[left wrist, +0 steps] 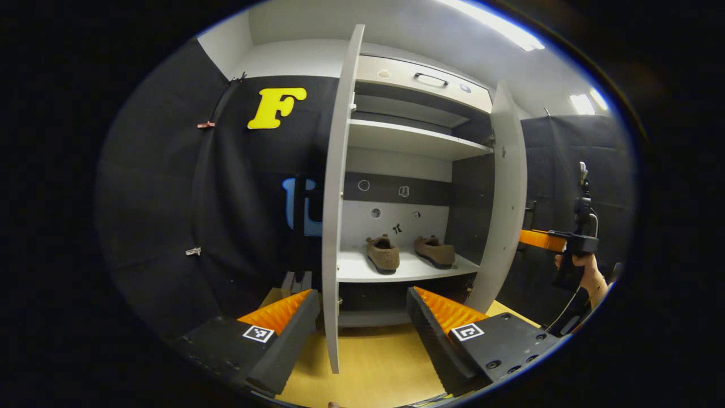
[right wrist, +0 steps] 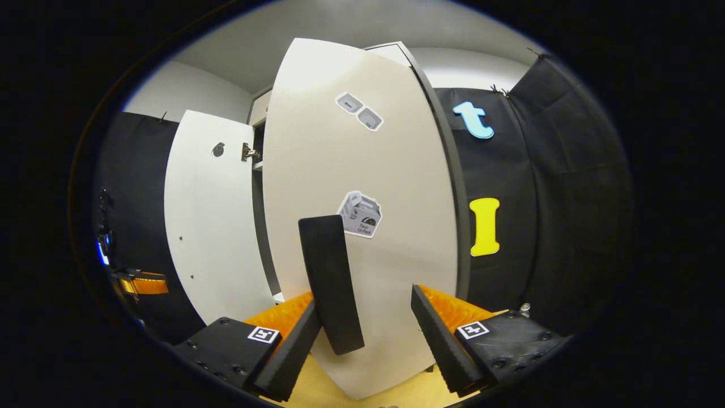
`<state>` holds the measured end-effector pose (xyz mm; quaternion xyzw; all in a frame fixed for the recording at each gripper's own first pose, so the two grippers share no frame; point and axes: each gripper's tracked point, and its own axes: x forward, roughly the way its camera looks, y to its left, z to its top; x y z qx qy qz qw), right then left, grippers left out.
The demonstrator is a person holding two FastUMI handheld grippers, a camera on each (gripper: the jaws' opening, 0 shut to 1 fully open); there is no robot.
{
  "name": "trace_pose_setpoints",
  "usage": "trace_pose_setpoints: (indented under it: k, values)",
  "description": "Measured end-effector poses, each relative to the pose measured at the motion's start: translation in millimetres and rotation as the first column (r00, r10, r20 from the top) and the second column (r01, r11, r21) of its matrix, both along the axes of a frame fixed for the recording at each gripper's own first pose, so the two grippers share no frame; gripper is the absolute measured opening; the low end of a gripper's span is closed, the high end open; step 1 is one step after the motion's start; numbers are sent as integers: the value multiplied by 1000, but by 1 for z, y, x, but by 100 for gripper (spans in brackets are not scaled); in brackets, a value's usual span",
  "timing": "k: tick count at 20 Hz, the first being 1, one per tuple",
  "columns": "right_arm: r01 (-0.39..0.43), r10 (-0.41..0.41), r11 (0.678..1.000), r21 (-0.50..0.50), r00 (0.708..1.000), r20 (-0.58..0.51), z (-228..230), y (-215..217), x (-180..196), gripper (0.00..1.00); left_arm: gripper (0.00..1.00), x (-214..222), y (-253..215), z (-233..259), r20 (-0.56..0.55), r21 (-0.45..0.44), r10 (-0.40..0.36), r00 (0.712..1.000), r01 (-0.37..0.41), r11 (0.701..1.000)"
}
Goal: Grab one shoe with the right hand and put it into the shoe cabinet, grab the other shoe with the left hand and put it into the shoe cabinet; then close the right door with the right hand and the left door with the left hand.
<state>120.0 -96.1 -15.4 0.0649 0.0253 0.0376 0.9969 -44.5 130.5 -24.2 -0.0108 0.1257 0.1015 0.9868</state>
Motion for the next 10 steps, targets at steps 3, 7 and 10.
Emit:
trace_pose_setpoints:
  k: [3,7,10]
  values:
    - [11,-11,999,-51,1000,19,-3,24,31,98,98,-18,12,5,8,6,52,999,-52,999]
    - [28,-26,997,-72,999,30,-5,35,56,98,98,-29,32,10,29,-4,125,992,-125,992]
    - [41,-40,999,-28,999,22,-9,41,73,98,97,-28,55,21,63,12,152,986,-153,988]
